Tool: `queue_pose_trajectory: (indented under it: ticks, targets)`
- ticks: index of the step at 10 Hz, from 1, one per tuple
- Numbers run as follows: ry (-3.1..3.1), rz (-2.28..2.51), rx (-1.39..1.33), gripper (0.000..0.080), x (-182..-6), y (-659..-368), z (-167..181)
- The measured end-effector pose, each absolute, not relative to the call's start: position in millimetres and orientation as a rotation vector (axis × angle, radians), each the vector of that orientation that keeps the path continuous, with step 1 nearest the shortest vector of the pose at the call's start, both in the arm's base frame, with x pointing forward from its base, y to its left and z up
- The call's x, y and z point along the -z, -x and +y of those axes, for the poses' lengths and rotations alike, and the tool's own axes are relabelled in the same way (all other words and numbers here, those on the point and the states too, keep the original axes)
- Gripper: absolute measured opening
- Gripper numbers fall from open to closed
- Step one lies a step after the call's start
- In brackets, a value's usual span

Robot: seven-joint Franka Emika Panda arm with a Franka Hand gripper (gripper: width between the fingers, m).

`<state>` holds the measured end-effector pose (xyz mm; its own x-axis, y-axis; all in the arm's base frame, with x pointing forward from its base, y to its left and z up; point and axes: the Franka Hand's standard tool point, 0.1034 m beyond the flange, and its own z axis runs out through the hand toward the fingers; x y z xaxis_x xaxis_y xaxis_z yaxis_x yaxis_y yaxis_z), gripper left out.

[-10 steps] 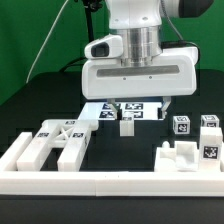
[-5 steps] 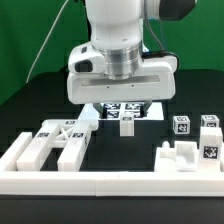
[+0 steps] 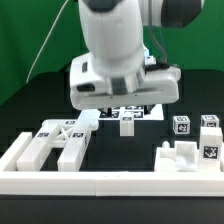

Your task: Assemble chair

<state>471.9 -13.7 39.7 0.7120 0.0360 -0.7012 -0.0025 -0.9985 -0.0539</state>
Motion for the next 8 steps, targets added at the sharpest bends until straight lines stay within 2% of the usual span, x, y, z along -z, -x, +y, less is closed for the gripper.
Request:
queue_pose_trajectory:
  ticks: [1, 5, 8]
  targets:
    - [2.830, -0.035, -1.263, 0.0649, -35.3, -475.3, -14.1]
    - [2.829, -0.029, -1.271, 0.0649, -32.8, -476.1, -15.0]
    - [2.805, 0.047, -1.383, 0.0649, -13.5, -452.4, -11.4]
